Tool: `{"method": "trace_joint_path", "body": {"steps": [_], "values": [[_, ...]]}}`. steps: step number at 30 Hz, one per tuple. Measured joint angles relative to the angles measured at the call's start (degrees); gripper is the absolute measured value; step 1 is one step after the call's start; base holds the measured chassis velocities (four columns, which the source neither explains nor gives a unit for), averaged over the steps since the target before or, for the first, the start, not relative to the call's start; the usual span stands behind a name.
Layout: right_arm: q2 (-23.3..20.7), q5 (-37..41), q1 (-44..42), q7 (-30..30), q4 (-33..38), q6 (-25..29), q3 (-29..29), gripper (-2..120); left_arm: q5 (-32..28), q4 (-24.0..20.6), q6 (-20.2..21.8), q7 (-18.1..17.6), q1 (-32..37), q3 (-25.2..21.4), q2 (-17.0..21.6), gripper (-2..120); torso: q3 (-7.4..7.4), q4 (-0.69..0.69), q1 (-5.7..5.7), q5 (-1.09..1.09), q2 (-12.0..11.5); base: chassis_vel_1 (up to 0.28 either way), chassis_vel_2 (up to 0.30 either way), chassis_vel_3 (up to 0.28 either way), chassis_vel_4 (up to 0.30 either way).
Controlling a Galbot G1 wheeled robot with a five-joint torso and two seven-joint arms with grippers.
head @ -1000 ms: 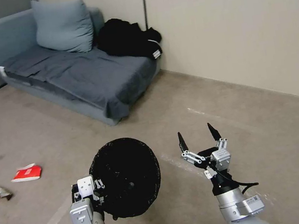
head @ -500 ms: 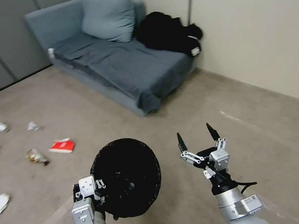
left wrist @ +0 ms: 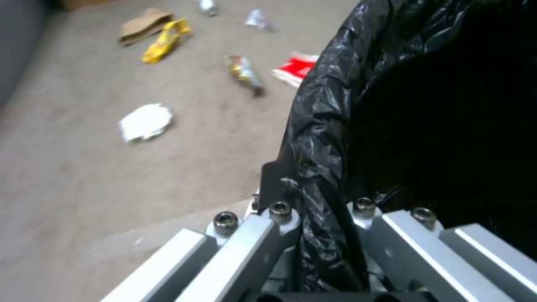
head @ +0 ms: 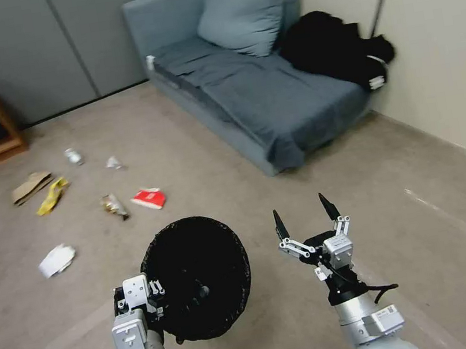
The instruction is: Pick up the trash bin, then pick up the garbage from the floor and place it into the trash bin.
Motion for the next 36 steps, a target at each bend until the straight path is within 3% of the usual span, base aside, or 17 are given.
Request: {"method": "trace_joint_path", "body": {"steps": [22,36], "values": [[0.40,0.19,-0.10,-0.36,1.04,-0.15,-0.02,100,0.11,-0.19,-0.23,-0.26,0.04,0.27,-0.07,1,0.00,0.01,-0.01,0.00,0.00,0.123,0.119,0.127,0.125],[0.57,0.35,0.08,-0.52,1.00,-0.16,0.03,100,0.53,0.13,-0.34,-0.31,-0.04,0.53,-0.26,1,0.00,-0.01,0.00,0.00,0.00,0.018,0.026,0.023,0.021]]}}
